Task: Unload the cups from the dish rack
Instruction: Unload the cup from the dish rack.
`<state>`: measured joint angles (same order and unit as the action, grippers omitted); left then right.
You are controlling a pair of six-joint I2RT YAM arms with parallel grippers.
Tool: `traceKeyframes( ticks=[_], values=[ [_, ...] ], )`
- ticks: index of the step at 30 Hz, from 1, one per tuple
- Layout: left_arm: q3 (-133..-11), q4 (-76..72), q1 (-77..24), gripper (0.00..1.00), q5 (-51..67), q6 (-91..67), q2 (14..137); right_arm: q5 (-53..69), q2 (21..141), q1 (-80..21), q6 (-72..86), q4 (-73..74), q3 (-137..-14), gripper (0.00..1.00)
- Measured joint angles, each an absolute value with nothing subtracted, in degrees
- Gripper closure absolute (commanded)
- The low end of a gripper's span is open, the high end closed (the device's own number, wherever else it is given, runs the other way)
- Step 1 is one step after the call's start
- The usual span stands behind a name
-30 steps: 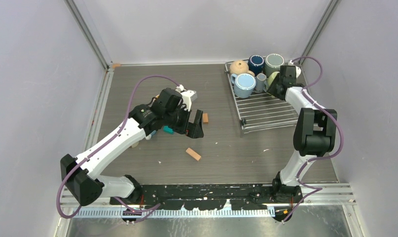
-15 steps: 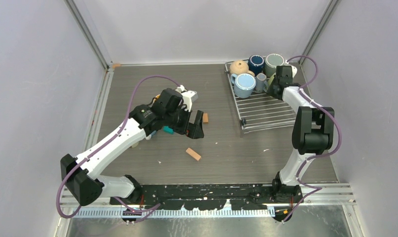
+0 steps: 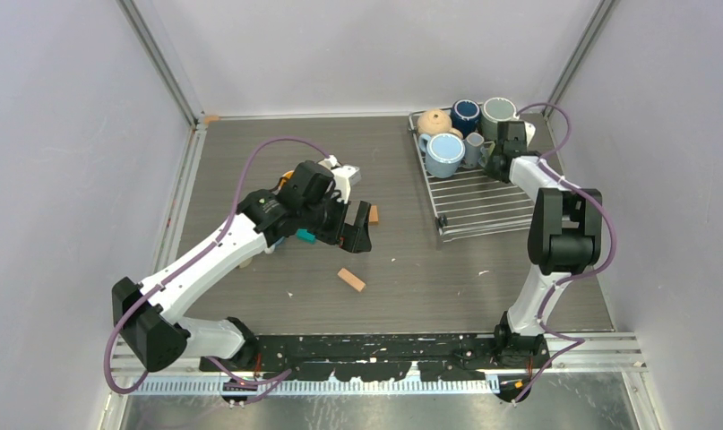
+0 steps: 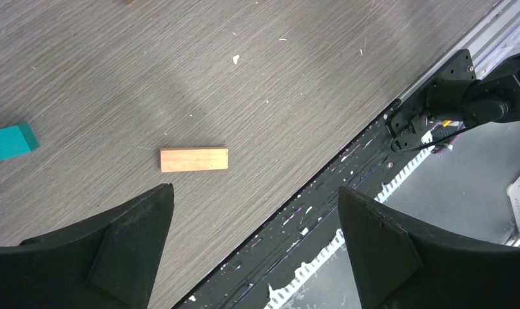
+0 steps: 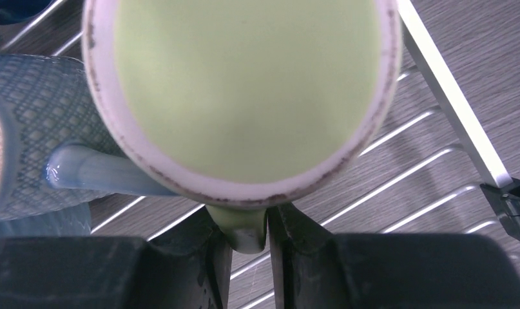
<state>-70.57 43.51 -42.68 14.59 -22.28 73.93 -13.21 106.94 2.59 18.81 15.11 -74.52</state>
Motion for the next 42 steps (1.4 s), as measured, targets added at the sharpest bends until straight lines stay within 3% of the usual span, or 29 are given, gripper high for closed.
traceKeyframes(
  ticks=[7, 21, 36, 42],
  values=[
    [-70.54, 43.51, -42.7, 0.0, 14.57, -22.26, 73.93, -15.05, 107.28, 2.33, 17.8, 16.36, -75.5, 0.99],
    [-70.57, 43.48, -42.7, 0.0, 14.63, -22.31, 73.93, -21.8, 105.93, 0.14, 18.37, 19.92, -75.55, 0.99],
    [-70.57, 43.46, -42.7, 0.0, 14.66, -22.41, 73.93, -27.2, 95.22, 0.03, 22.41, 28.51, -75.5, 0.99],
    [-71.26, 43.44, -42.7, 0.0, 14.59, -22.72, 73.93, -27.51, 88.27, -4.54, 24.47, 32.91, -75.42, 0.99]
  ],
)
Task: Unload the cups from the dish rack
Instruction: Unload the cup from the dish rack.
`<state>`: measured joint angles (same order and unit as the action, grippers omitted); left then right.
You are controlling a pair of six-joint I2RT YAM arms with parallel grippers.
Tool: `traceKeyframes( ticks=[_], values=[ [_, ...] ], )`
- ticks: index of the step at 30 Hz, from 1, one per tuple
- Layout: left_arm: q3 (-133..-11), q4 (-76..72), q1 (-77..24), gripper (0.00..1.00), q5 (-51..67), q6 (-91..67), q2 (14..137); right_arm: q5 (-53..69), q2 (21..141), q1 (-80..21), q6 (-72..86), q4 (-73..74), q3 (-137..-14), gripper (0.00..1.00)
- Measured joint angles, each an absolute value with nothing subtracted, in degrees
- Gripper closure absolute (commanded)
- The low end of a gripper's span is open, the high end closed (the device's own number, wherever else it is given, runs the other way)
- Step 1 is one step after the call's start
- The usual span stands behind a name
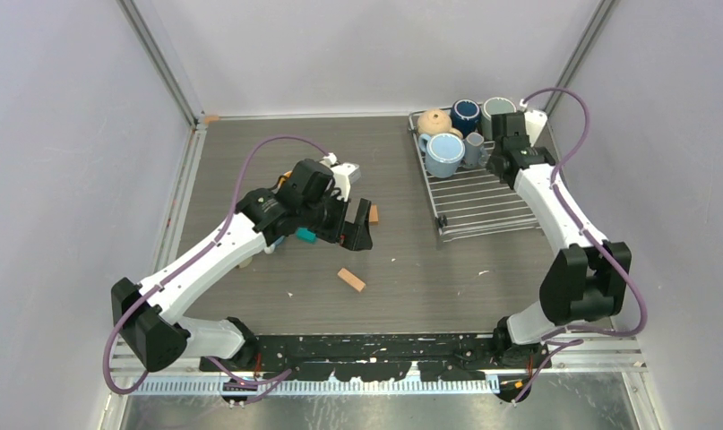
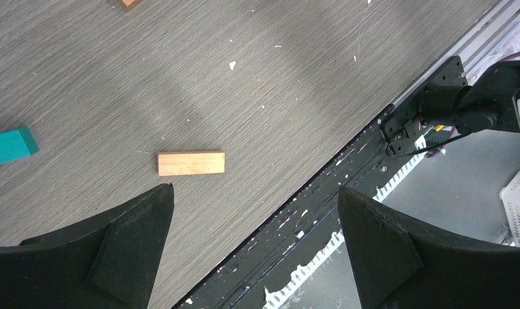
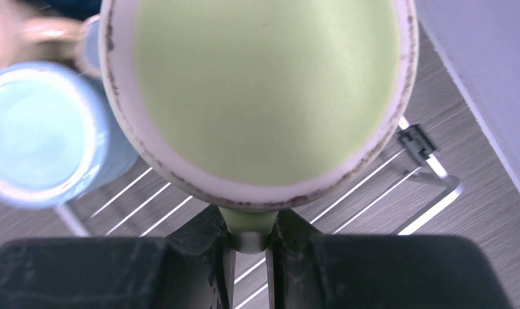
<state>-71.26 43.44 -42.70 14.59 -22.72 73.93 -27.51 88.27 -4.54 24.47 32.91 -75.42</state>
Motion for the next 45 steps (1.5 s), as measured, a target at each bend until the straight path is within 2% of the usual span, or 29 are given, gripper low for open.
traceKeyframes(
  ticks=[8, 21, 33, 45],
  values=[
    [-73.49, 43.2, -42.61, 0.0, 13.45, -24.21, 73.93, -22.17, 79.79, -14.83, 27.7, 36.99, -75.42, 0.99],
    [-77.49, 41.1, -36.71, 0.0, 11.38, -29.08, 74.04, -7.44, 72.62, -22.72, 34.65, 39.11, -73.49, 0.99],
    [-76.53, 24.86, -26.81, 0.0, 24.86, -43.35, 77.49, 11.09, 71.18, -22.92, 42.33, 33.15, -67.92, 0.99],
    [-73.01, 1.8, -23.2, 0.0, 38.48, -63.05, 83.79, 24.84, 71.81, -23.2, 54.46, 15.64, -63.31, 0.99]
  ],
)
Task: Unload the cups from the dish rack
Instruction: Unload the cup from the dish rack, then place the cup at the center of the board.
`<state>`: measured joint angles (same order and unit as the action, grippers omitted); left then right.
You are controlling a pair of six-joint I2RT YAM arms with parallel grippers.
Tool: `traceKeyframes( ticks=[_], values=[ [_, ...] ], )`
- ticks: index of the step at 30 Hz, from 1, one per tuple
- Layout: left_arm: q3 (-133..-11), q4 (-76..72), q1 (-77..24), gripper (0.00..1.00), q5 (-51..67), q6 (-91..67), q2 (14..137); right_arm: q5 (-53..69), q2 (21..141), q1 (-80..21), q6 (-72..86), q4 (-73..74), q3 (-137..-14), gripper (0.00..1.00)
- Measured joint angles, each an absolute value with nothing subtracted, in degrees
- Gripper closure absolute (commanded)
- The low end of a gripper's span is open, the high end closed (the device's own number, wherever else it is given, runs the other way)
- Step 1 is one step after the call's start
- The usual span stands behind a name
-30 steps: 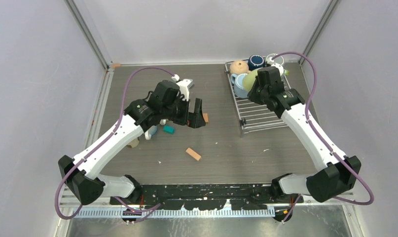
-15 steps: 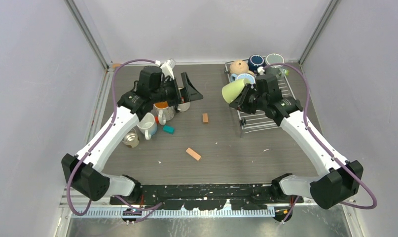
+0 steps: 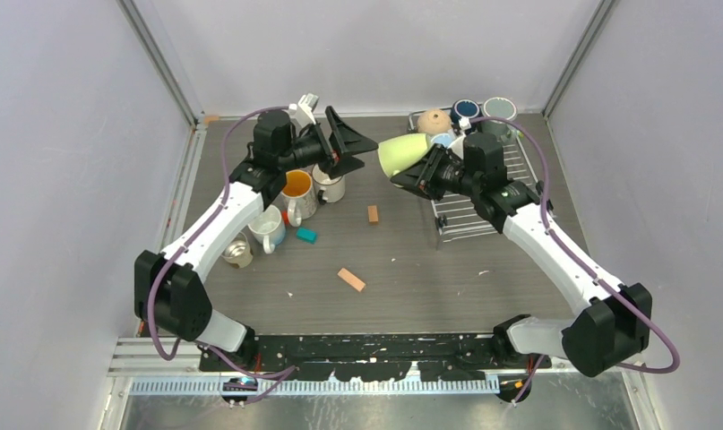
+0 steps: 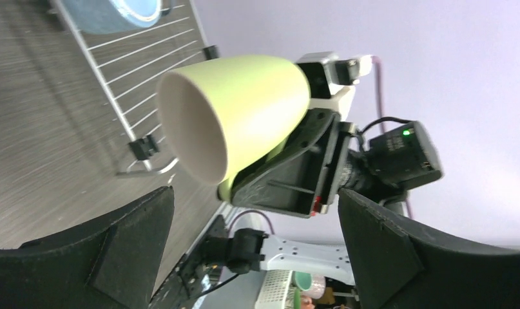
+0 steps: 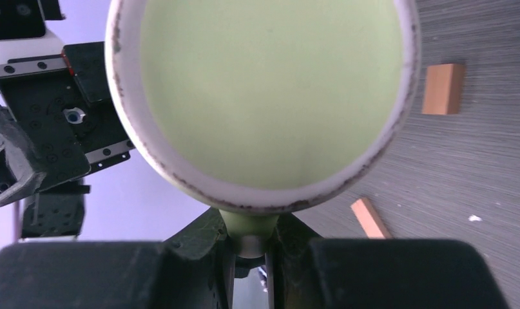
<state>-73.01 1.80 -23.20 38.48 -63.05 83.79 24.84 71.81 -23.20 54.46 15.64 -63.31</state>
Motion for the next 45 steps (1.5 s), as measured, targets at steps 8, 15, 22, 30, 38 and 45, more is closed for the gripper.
traceKeyframes(
  ticks=[8, 15, 22, 30, 38, 45],
  values=[
    [-71.88, -12.4, -23.16, 0.05, 42.76, -74.22, 85.95, 29.34, 72.73, -23.81, 60.84, 5.39, -59.88, 0.99],
    [-70.26, -20.4, -23.16, 0.14, 44.25, -81.28, 88.53, 31.7, 73.32, -24.47, 65.23, -1.58, -57.93, 0.99],
    [-69.32, -26.52, -23.2, 0.35, 45.12, -86.63, 89.47, 32.86, 74.32, -25.19, 67.16, -5.45, -57.41, 0.99],
    [-69.32, -28.18, -23.57, 0.57, 45.34, -88.71, 90.89, 33.61, 75.13, -26.22, 68.25, -8.6, -56.86, 0.99],
    [-69.32, -29.08, -23.62, 1.0, 45.8, -89.47, 91.72, 34.11, 75.0, -26.46, 69.71, -11.18, -56.47, 0.99],
    [-69.32, -31.53, -24.12, 1.0, 46.19, -89.41, 91.74, 34.37, 74.24, -26.55, 70.87, -12.01, -56.01, 0.26]
  ],
)
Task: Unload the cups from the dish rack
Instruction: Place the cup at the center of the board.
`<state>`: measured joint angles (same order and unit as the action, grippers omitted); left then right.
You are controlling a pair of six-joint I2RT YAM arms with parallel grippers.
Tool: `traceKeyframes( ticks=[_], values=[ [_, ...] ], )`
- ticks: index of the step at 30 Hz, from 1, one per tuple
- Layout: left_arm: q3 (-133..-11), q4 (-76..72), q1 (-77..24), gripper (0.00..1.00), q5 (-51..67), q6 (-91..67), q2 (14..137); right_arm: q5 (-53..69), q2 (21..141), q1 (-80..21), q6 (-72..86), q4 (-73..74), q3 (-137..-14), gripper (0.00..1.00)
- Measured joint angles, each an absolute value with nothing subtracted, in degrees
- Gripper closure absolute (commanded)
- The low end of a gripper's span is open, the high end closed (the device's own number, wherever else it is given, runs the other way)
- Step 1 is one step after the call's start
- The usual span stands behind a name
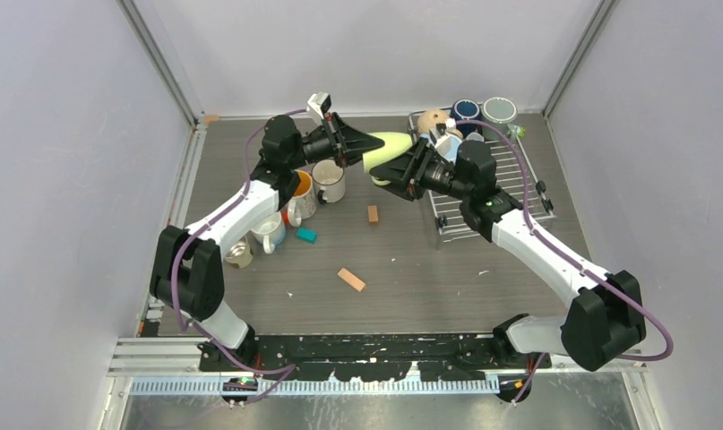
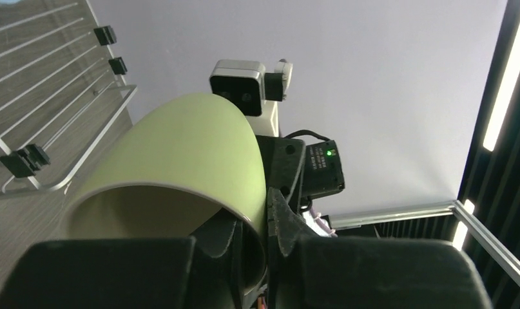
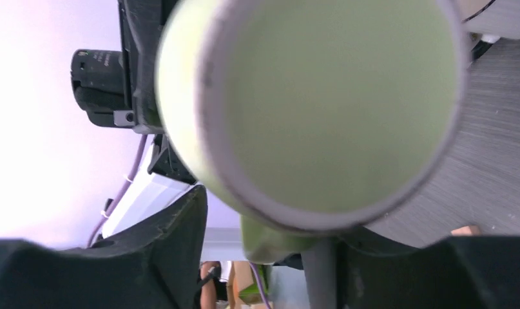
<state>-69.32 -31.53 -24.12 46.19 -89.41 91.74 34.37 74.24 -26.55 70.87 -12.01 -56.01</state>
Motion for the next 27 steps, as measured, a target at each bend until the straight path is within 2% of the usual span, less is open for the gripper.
traceKeyframes(
  ticks=[3, 4, 10, 17, 27],
  values=[
    [-69.32, -28.51, -24.73, 1.0, 46.54, -88.49, 91.74, 33.04, 73.17, -26.63, 67.75, -10.17, -55.94, 0.02],
    [-69.34, -27.73, -24.8, 1.0, 46.59, -87.88, 91.74, 32.27, 72.6, -26.65, 66.48, -8.91, -55.96, 0.0],
    [-72.23, -16.23, -25.17, 1.0, 46.5, -80.01, 91.72, 25.96, 66.24, -26.85, 58.26, 3.46, -56.03, 0.0],
    [-81.93, 6.98, -25.17, 1.0, 43.22, -61.98, 91.66, 16.36, 57.95, -26.85, 50.83, 16.56, -56.03, 0.0],
    [-98.35, 40.82, -29.54, 1.0, 26.5, -33.63, 93.23, 5.23, 55.0, -26.85, 45.25, 26.44, -56.71, 0.0]
  ],
)
